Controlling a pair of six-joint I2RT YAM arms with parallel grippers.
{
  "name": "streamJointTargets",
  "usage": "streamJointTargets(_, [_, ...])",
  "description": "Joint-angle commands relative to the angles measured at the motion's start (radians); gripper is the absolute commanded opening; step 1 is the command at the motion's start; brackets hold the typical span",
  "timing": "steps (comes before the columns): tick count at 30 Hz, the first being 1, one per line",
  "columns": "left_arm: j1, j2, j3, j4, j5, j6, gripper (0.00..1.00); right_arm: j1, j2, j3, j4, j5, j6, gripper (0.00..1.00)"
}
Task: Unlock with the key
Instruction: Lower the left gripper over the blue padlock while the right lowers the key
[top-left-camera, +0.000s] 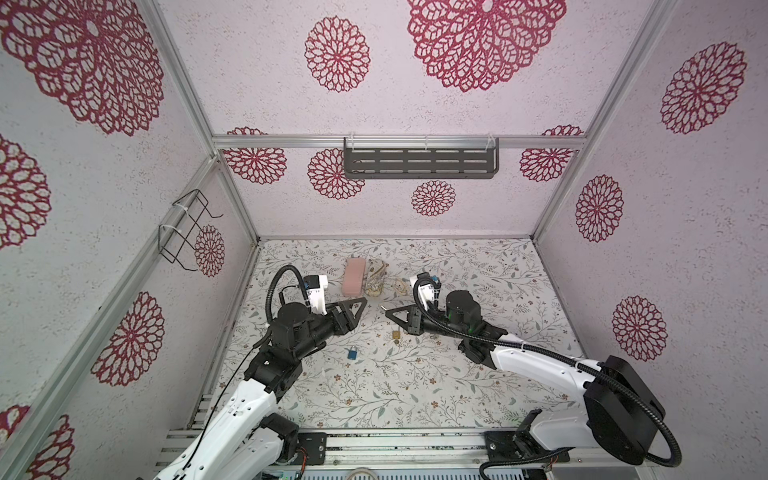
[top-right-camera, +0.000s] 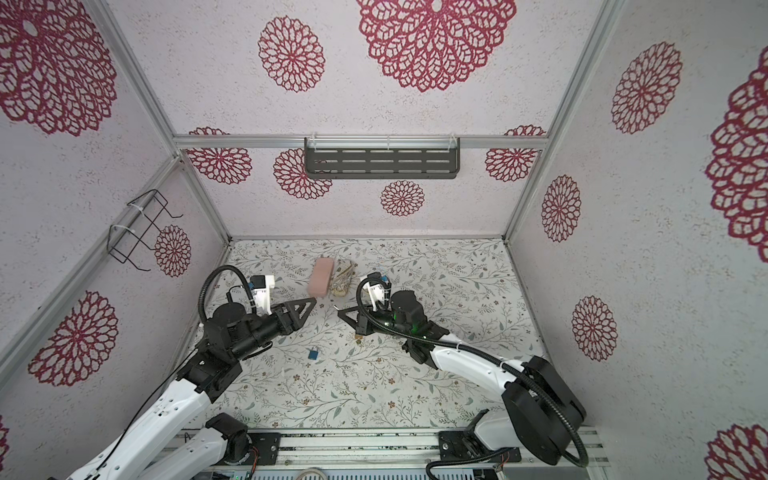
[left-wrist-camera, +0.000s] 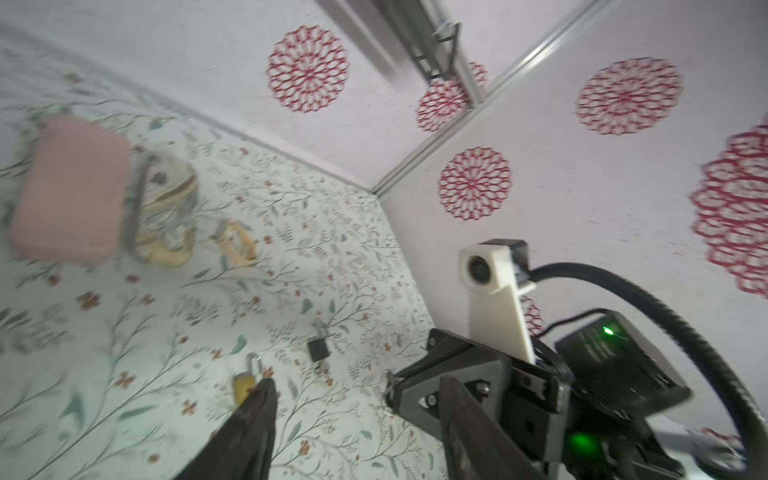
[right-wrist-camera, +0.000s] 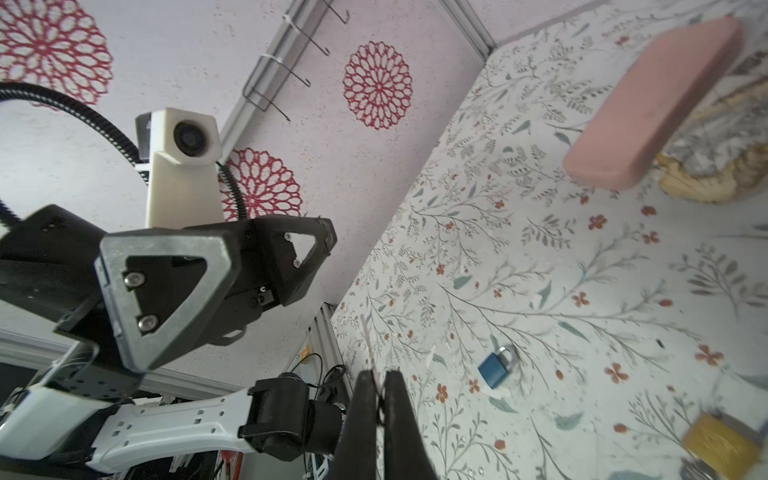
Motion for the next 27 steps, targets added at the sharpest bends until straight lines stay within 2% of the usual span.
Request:
streamJointTargets(1, [-0.004,0.028,0.012,-0.289,-0.128,-0.007,0.64,0.017,-0.019,-0.034,0.011,0.063,0.001,0.0])
streamJointTargets(7, [-0.072,0.146,0.032,-0.433,-0.231,-0.002,0.65,0.085,-0.003,-0.111,0.045,0.151,-0.002,0.0])
streamJointTargets(11, [-0.117,0.259,0.036,-0.44,-0.26,0.01,0.65,0.126,0.033,-0.14,0.074,0.199,-0.001,0.0])
streamJointTargets(18, [-0.184,0.462,0.083,-0.428,-0.325,0.026,0.63,0.145,0.077,-0.179,0.165,0.204,0.038,0.0])
streamJointTargets(27, [-0.208,0.653,0.179,-0.484,-0.404,0.074,0.6,0.148,0.088,-0.185,0.154,0.231,0.035,0.0])
